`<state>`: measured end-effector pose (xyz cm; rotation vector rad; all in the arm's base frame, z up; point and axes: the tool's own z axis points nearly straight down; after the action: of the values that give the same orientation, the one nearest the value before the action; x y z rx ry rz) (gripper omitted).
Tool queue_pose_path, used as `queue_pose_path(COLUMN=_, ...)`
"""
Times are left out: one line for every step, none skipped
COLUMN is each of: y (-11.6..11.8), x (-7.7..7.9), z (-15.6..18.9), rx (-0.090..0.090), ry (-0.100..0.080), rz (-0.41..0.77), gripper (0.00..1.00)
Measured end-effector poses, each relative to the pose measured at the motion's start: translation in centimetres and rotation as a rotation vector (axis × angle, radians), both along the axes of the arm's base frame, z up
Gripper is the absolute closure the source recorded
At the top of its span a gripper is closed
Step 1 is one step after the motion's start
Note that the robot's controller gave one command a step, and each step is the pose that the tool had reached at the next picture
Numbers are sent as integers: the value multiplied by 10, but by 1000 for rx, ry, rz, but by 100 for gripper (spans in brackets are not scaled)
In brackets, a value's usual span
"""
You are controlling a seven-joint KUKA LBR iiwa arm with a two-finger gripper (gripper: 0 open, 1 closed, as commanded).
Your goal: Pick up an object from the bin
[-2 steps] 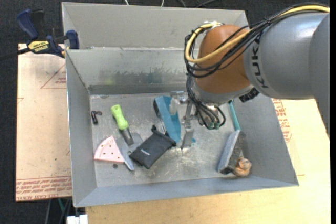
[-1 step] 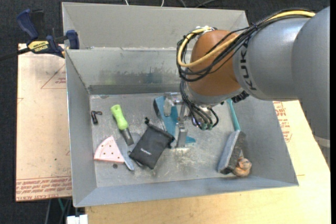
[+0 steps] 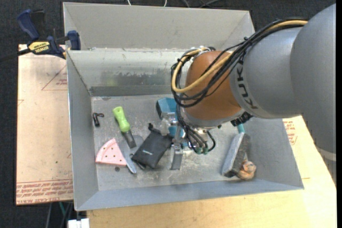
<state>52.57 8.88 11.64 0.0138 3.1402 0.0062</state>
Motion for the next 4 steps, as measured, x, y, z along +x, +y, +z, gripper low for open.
queue_pose_path(y=40, x=-6, z=-15, rx=1, ry=-11, rz=-59, gripper=0)
queue_pose_path(y=47, x=-14, z=-27, rx=1, ry=-2, rz=-150, gripper=0)
queue_pose_path(y=52, x=9, z=-24, rx=4, ry=-11, rz=-208, gripper=100)
queue_pose_path(y=52, x=9, z=-24, rx=4, ry=-11, rz=-208, gripper=100)
